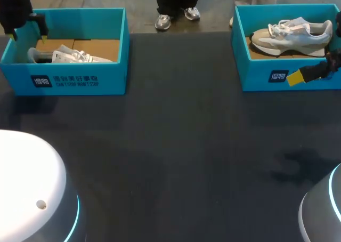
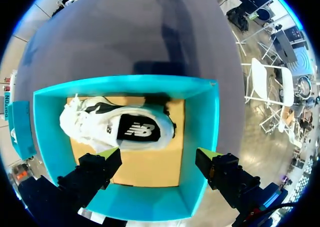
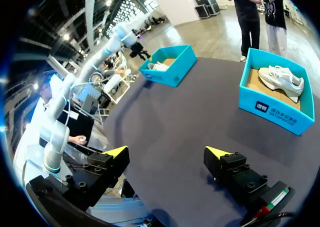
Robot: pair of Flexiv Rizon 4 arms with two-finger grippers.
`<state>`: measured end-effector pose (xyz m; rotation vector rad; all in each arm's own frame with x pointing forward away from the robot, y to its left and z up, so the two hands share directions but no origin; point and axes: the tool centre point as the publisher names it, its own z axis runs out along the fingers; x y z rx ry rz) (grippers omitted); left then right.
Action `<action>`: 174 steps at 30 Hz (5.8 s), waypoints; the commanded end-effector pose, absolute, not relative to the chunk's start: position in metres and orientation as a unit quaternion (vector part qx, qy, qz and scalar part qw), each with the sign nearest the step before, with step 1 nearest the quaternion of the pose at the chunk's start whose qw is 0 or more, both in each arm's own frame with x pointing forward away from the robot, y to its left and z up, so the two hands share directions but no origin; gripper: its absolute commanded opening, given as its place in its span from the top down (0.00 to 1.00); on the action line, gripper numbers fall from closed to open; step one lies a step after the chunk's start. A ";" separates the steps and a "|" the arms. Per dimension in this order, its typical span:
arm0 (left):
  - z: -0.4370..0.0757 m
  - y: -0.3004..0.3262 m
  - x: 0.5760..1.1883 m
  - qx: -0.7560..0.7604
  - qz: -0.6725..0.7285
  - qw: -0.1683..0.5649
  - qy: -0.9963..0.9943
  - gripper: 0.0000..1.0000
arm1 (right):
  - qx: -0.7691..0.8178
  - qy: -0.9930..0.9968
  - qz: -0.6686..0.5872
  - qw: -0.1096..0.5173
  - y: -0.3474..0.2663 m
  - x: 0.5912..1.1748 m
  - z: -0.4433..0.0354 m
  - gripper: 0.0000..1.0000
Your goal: Take the shoe out of the shoebox, open the shoe tongue, remove and reinsert the insole, then place the shoe into the shoebox
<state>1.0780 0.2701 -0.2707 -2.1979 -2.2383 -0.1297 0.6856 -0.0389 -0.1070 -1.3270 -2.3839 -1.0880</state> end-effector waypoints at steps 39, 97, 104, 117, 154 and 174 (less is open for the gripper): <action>-0.226 0.199 1.054 -0.533 -0.001 -0.051 -0.845 0.00 | -0.524 -0.809 -0.266 0.018 -0.135 0.794 -0.078 0.00; -0.232 0.183 0.982 -0.209 0.008 -0.067 -0.976 0.00 | -0.708 -0.689 -0.113 -0.104 -0.216 0.955 -0.100 0.00; -0.239 0.184 0.973 -0.197 0.000 -0.059 -0.979 0.00 | -0.735 -0.662 -0.105 -0.104 -0.227 0.980 -0.111 0.00; -0.239 0.184 0.973 -0.197 0.000 -0.059 -0.979 0.00 | -0.733 -0.666 -0.086 -0.104 -0.227 0.994 -0.112 0.00; -0.239 0.184 0.973 -0.197 0.000 -0.059 -0.979 0.00 | -0.769 -0.624 -0.024 -0.136 -0.290 1.091 -0.181 0.00; -0.239 0.184 0.973 -0.197 0.000 -0.059 -0.979 0.00 | -0.790 -0.605 -0.001 -0.100 -0.304 1.147 -0.233 0.00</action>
